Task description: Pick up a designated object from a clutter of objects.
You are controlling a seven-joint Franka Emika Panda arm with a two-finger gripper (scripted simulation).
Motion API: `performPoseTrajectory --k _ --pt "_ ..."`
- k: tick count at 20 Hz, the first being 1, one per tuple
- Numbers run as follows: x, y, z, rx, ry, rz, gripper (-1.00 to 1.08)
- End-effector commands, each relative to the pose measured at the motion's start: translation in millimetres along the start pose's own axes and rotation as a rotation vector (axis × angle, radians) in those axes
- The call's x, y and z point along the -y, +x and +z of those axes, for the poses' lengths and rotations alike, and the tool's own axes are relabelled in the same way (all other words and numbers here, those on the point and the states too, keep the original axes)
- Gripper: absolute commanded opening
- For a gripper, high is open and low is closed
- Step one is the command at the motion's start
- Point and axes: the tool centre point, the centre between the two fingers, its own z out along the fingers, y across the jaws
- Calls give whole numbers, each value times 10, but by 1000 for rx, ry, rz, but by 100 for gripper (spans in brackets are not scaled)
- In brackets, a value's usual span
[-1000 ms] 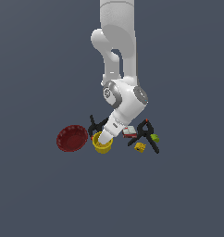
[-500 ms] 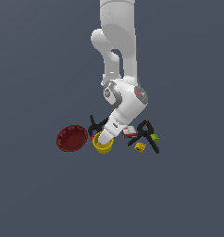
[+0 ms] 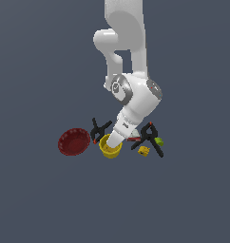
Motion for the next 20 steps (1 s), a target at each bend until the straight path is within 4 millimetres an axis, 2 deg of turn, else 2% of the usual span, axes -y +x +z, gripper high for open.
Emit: performPoseTrajectory --k 1,8,20 --pt "-92 46 -223 -12 -18 -27 -100" --pt "-366 227 -1052 -52 -77 -139 -100" --pt "-716 573 -2754 -133 -195 -361 -100"
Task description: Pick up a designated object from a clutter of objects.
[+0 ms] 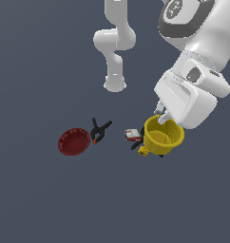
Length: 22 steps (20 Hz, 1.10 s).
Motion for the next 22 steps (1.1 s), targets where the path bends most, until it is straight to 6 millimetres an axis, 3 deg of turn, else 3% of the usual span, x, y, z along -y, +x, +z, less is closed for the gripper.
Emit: performPoseTrajectory --k 1,6,11,16,22 --pt "-133 69 -332 -17 -25 -43 -100" --pt "-319 191 -842 -41 -63 -113 -100" --pt "-431 273 -1181 -57 -88 -158 -100" --pt "-492 321 -1374 -66 -103 -184 -100" --pt "-516 342 -1450 -69 -108 -193 -100"
